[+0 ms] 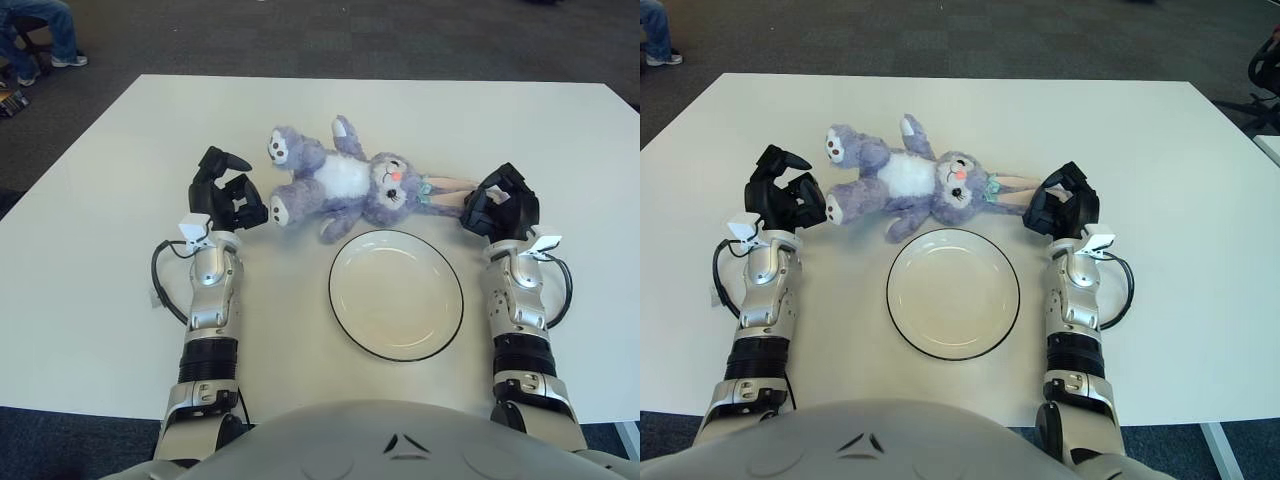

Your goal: Put the doll into the plate.

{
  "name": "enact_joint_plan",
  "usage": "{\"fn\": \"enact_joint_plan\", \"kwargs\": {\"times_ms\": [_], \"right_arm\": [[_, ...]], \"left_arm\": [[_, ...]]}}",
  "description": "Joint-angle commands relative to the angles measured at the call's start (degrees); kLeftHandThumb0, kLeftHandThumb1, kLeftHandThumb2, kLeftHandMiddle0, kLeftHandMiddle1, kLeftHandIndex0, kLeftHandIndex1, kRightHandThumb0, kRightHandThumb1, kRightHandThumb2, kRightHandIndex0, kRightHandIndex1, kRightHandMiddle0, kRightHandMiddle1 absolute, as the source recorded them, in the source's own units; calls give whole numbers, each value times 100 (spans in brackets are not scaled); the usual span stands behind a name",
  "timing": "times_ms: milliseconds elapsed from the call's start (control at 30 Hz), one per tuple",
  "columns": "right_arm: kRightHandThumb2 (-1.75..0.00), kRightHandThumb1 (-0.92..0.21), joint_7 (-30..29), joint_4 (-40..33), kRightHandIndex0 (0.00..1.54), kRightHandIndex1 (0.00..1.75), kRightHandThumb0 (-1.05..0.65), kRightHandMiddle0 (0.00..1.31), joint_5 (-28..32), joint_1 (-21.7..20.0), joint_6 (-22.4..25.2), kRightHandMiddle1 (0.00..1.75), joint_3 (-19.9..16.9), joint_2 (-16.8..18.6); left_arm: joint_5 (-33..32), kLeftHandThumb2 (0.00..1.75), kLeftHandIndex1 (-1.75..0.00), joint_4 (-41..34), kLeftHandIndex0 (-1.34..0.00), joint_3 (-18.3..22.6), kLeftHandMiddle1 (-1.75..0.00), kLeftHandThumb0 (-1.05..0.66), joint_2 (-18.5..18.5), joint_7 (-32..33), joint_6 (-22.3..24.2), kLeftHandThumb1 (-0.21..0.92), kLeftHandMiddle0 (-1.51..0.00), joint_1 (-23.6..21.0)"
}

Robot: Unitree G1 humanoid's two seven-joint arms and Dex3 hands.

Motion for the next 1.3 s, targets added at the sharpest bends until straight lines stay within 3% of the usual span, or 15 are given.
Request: {"fn": "enact_joint_plan", "kwargs": {"times_ms": [0, 367, 833, 1267], "right_arm": [[-143, -22, 18, -146, 129, 175, -52, 69, 15, -43, 140, 175, -58, -134], [-145, -21, -39, -948, 127, 175, -52, 70, -277, -279, 787, 175, 193, -342], [-145, -21, 920, -686, 127, 175, -52, 70, -206, -607, 814, 175, 342, -903], [-140, -24, 1144, -866, 122, 175, -51, 67, -622, -784, 918, 175, 619, -1270]], "left_arm": [[49, 142, -175, 235, -68, -78, -175, -51, -165, 27, -89, 23, -125, 229], [48, 142, -175, 300, -68, -105, -175, -51, -188, 29, -174, 23, -125, 202], [113, 142, -175, 393, -68, -141, -175, -51, -187, 10, -274, 23, -125, 160], [49, 134, -175, 535, -63, -135, -175, -48, -149, -108, -384, 30, -125, 110]]}}
